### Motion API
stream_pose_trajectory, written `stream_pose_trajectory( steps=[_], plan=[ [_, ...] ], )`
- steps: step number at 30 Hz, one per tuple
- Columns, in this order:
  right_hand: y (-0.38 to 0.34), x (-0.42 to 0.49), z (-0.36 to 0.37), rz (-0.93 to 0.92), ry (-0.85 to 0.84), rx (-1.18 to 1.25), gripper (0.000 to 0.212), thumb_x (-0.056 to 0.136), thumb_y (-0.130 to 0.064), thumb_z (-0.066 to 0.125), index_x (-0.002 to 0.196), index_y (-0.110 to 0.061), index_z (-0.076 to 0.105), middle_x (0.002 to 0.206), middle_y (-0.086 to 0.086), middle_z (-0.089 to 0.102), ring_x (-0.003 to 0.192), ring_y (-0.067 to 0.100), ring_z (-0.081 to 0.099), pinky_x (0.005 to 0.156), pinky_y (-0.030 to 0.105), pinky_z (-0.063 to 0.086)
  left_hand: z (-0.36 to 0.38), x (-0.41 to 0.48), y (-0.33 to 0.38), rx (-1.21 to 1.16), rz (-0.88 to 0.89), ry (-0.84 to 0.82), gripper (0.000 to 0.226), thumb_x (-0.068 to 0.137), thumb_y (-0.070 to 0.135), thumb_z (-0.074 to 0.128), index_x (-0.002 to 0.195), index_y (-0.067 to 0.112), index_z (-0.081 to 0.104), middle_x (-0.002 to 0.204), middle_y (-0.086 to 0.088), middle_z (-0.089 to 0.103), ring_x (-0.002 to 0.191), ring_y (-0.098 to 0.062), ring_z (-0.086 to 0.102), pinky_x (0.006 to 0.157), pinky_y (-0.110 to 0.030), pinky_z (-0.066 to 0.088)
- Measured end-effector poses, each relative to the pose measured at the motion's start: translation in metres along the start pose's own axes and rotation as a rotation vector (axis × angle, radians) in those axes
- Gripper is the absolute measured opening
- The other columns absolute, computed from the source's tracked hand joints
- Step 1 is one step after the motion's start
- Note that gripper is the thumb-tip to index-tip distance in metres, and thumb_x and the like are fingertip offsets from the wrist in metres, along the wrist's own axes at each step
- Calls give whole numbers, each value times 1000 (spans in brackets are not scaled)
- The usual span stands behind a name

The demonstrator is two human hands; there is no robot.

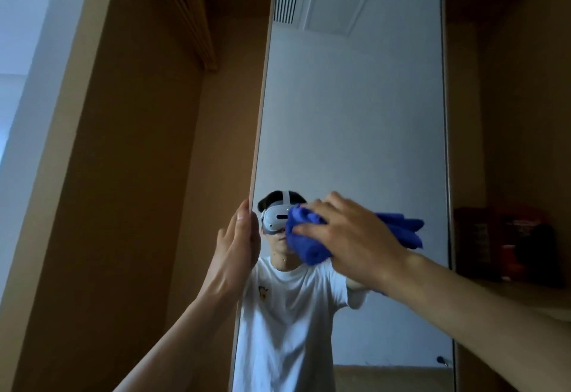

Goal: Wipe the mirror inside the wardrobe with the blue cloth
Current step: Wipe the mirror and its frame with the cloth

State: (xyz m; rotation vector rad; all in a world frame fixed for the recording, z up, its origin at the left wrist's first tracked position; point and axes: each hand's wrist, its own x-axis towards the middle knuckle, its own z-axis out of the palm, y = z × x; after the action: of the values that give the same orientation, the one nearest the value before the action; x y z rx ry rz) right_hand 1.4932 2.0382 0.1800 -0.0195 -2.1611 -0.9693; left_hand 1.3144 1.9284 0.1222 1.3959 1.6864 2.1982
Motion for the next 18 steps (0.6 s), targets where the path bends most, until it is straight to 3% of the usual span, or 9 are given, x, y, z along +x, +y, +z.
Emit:
stream_pose_trajectory(
  steps=[2, 4, 7, 9, 13, 18],
  plan=[
    [-1, -11, 1, -44, -71, 16, 57, 82, -5, 62, 134, -28, 59, 132, 0, 56, 112, 23, 47, 94, 40, 46, 2, -2, -4, 21, 44, 26, 79, 81, 92, 20, 148, 54, 34, 156, -4, 45, 148, -38, 34, 116, -67, 30],
    [13, -7, -6, -29, -72, 6, 58, 82, -8, 61, 135, -31, 56, 132, -2, 55, 112, 23, 46, 92, 38, 43, 4, -9, -3, 6, 61, 45, 59, 78, 93, 22, 134, 78, 30, 157, 4, 40, 148, -34, 34, 115, -66, 33],
    [42, 6, -23, 155, 51, -63, 49, 80, -9, 61, 123, -31, 62, 121, -4, 58, 106, 25, 47, 80, 35, 39, 7, -14, -4, 64, 63, 92, 37, 77, 89, 25, 114, 90, 24, 149, 4, 40, 141, -28, 41, 113, -60, 39],
    [48, 8, -23, 241, 91, -54, 46, 76, -7, 61, 116, -29, 64, 116, -3, 59, 101, 26, 47, 77, 37, 39, 9, -17, -6, 99, 66, 108, 40, 76, 88, 28, 115, 90, 20, 147, 6, 38, 140, -25, 40, 113, -58, 40],
    [14, -18, 4, 96, 31, -26, 54, 67, -6, 71, 118, -26, 68, 127, 2, 61, 102, 26, 52, 81, 41, 49, 10, -21, -16, 148, 72, 85, 75, 81, 78, 51, 147, 67, 19, 126, 15, 39, 124, -20, 50, 109, -54, 46],
    [7, -45, 9, -20, -3, -33, 61, 61, -1, 76, 117, -25, 70, 121, 2, 66, 96, 23, 58, 76, 38, 53, 9, -25, -20, 226, 96, 90, 77, 92, 57, 62, 155, 53, 17, 130, 8, 35, 117, -18, 47, 104, -45, 45]
  ],
)
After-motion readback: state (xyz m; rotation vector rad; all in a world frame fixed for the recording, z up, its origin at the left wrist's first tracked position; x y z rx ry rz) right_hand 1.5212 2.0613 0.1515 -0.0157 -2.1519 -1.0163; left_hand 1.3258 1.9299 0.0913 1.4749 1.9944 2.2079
